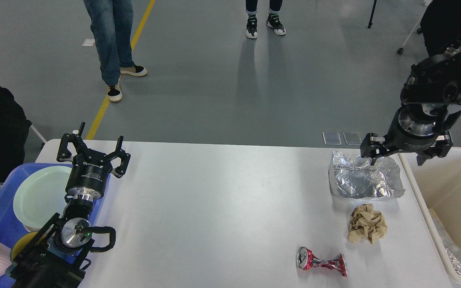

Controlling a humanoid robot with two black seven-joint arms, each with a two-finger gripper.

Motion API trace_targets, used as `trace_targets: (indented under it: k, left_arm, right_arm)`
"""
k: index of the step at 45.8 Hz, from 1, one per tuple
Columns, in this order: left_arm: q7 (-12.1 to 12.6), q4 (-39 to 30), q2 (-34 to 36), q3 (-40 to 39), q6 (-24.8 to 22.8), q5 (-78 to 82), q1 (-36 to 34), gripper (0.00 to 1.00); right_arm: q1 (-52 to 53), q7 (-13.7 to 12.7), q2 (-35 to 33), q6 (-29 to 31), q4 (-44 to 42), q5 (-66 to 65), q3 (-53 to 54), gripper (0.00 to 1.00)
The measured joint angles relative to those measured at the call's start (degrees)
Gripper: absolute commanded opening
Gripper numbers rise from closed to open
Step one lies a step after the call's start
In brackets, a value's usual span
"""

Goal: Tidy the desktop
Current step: 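Raise the right gripper and move it over the crumpled paper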

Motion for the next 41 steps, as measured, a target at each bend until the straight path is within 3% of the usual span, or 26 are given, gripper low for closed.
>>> trace_targets:
  k: [7,16,28,41]
  left_arm:
    - [0.0,0.0,0.0,0.0,0.0,0.0,0.0,0.96]
    - [0.0,0.0,0.0,0.0,0.0,0.0,0.0,0.96]
    - [0.0,0.0,0.0,0.0,0.0,0.0,0.0,0.96]
    - [0.0,0.0,0.0,0.0,0.0,-0.03,0.0,0.96]
  right_arm:
    - [3.03,-0.06,0.15,6.35,3.87,1.76,4.59,1.0]
    - [9.97,-0.1,-3.42,8.56,12.29,3.88,9.59,1.0]
    - [17.12,-0.15,-5.47,8.58,21.61,4.3,8.89,1.0]
    - [10.62,-0.14,-5.57,2.5,21.62,7.31,7.71,1.0]
